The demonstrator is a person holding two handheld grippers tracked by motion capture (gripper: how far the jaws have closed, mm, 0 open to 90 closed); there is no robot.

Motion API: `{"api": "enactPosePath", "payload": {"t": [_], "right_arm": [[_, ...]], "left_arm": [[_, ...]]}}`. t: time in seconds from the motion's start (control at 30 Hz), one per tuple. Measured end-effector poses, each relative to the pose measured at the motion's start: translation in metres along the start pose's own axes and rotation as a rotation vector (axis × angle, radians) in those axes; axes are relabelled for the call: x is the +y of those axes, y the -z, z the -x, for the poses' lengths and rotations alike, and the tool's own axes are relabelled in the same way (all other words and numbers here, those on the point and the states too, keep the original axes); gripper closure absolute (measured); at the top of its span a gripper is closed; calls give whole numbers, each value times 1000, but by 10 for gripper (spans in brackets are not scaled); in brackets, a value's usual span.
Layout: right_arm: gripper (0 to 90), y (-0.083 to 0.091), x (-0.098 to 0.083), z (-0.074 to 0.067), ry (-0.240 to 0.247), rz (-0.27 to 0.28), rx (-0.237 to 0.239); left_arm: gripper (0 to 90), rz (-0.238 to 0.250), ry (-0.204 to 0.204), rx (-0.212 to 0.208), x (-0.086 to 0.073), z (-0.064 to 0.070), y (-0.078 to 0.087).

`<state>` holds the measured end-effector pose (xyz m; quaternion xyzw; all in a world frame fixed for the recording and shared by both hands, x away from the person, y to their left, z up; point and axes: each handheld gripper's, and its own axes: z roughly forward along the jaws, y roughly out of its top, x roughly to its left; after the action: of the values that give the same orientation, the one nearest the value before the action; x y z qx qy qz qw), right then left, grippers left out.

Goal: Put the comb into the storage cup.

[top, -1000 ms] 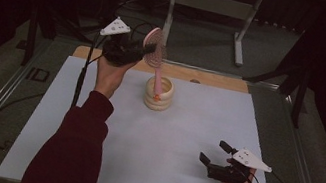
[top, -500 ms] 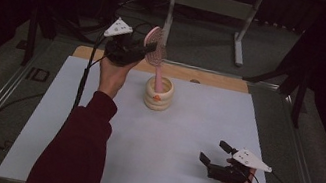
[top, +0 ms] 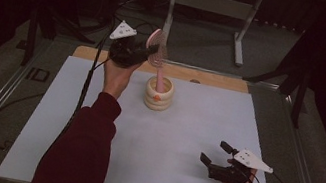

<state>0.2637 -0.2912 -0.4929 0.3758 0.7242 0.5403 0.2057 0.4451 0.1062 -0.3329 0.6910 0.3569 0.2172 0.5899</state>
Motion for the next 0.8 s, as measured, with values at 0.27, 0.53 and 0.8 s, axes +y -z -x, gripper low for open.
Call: {"api": "enactPosePath", "payload": {"t": [0.27, 0.53, 0.8], "right_arm": [[82, 1, 0, 0, 3, 1, 4], [82, 0, -1, -2, 3, 0, 3], [82, 0, -1, -2, 3, -1, 6]], "left_arm": [[679, 6, 0, 9, -2, 1, -3], [678, -7, -3, 14, -6, 0, -7], [678, -21, 0, 7, -12, -2, -9]]}}
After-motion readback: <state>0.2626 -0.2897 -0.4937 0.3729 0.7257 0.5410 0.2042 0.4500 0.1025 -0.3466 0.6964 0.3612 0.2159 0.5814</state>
